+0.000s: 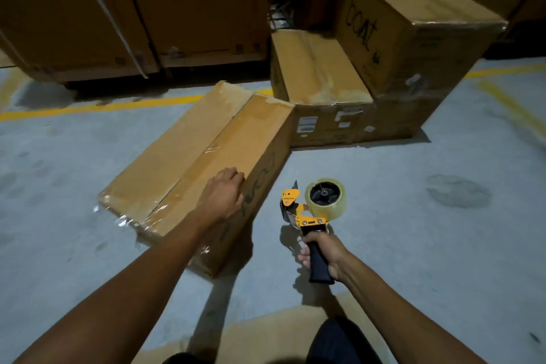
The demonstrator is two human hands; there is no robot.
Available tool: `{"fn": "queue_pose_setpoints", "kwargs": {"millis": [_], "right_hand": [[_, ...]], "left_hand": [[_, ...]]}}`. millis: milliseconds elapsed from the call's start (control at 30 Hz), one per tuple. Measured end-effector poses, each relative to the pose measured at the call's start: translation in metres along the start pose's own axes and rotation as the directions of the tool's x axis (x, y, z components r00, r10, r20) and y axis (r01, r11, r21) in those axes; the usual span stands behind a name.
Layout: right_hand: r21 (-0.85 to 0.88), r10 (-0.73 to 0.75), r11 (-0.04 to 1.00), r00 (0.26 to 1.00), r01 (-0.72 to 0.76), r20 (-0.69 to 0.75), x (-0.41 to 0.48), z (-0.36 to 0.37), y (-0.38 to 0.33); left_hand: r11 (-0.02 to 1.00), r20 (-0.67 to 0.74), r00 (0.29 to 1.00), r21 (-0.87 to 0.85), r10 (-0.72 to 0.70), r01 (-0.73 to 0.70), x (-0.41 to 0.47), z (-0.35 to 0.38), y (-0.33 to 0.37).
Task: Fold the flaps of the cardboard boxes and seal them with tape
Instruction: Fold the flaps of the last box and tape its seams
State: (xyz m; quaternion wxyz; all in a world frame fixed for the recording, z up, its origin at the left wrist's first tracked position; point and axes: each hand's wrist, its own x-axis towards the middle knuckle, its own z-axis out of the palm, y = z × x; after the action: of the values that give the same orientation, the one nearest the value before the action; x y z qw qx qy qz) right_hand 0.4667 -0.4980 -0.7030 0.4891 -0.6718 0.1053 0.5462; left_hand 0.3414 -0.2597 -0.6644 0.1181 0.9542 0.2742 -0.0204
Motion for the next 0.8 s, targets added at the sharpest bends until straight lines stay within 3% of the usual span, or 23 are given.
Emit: {"fn": "queue_pose_setpoints", "kwargs": {"millis": [267,467,600,800], "right_hand": [[0.213,0.080,0.976,0.989,-0.053,-0.120,0.084,-0.065,-0.044],[0.240,0.108,0.968,0.982,-0.068,-0.158,0.145,-0.100,-0.052],[0.194,0.127,0.977,0.976,-0.092,-0.175,0.170,-0.105,-0.033],[-0.011,0.080,0.996,0.937,-0.089,-0.340,0.203,-0.098,-0.016]], "left_hand": [[0.996,0.052,0.997,0.069,0.050,-0.053,0.104,0.021,-0.001],[0.996,-0.097,0.993,0.071,0.069,-0.062,0.110,0.047,-0.001],[0.997,-0.111,0.993,0.067,0.047,-0.040,0.113,0.047,-0.001],[0.998,-0.129,0.991,0.063,0.028,-0.020,0.109,0.048,0.001]]}}
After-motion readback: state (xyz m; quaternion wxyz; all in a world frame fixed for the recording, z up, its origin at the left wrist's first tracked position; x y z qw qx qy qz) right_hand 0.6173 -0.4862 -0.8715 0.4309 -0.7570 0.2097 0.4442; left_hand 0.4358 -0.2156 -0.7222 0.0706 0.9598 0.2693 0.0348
